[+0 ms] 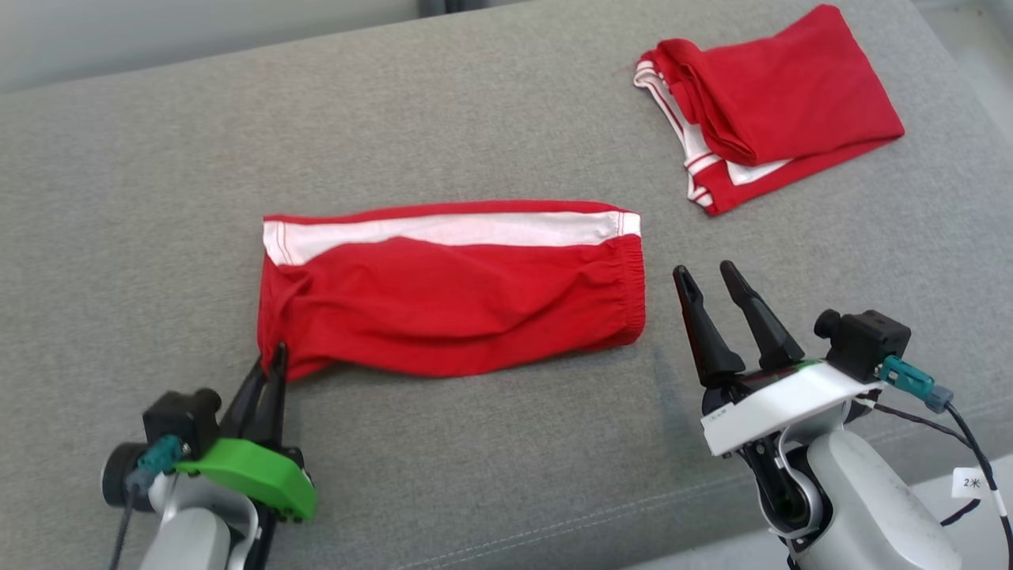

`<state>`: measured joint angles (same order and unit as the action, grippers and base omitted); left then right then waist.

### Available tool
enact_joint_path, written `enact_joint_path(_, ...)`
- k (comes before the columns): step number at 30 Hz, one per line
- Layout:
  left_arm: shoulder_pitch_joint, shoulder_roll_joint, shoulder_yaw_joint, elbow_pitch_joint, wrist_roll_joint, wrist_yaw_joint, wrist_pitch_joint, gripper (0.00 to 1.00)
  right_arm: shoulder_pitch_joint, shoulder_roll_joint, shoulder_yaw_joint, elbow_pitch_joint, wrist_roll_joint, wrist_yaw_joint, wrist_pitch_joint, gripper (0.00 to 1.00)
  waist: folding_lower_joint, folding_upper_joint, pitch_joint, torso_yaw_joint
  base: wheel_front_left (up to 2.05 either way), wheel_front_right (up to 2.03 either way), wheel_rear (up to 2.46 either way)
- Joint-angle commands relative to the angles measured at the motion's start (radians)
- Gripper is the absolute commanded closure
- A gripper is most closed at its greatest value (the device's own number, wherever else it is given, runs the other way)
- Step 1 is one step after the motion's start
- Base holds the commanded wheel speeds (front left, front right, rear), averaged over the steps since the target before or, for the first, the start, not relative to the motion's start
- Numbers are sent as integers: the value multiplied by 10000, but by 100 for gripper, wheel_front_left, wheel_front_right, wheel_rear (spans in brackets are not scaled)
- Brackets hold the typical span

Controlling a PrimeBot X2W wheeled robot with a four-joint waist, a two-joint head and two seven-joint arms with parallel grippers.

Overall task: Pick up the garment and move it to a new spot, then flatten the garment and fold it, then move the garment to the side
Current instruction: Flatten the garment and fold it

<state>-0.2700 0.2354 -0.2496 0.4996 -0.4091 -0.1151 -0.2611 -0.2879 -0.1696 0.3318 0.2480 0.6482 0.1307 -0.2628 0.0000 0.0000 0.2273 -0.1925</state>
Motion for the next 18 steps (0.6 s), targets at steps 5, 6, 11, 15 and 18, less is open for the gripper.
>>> enact_joint_path(5, 1098, -476, 542, -545, 429, -42, -37, 100, 331, -87, 30, 147, 115, -1, -42, 0, 0, 0, -726, 789, 0, 0, 0)
enact_joint_path(6, 1220, -524, 594, -529, 477, -52, -37, 100, 364, -80, 52, 165, 141, -1, -42, 0, 0, 0, -771, 854, 0, 0, 0)
enact_joint_path(11, 1516, -677, 895, -403, 544, -84, -39, 100, 390, -111, 187, 290, 208, -1, -42, 0, 0, 0, -945, 998, 0, 0, 0)
enact_joint_path(15, 1737, -846, 1093, -206, 643, -126, -39, 100, 422, -119, 290, 403, 278, -1, -42, 0, 0, 0, -1097, 1075, 0, 0, 0)
enact_joint_path(18, 1855, -984, 1178, -124, 762, -138, -39, 100, 467, -162, 303, 498, 336, -1, -42, 0, 0, 0, -1226, 1143, 0, 0, 0)
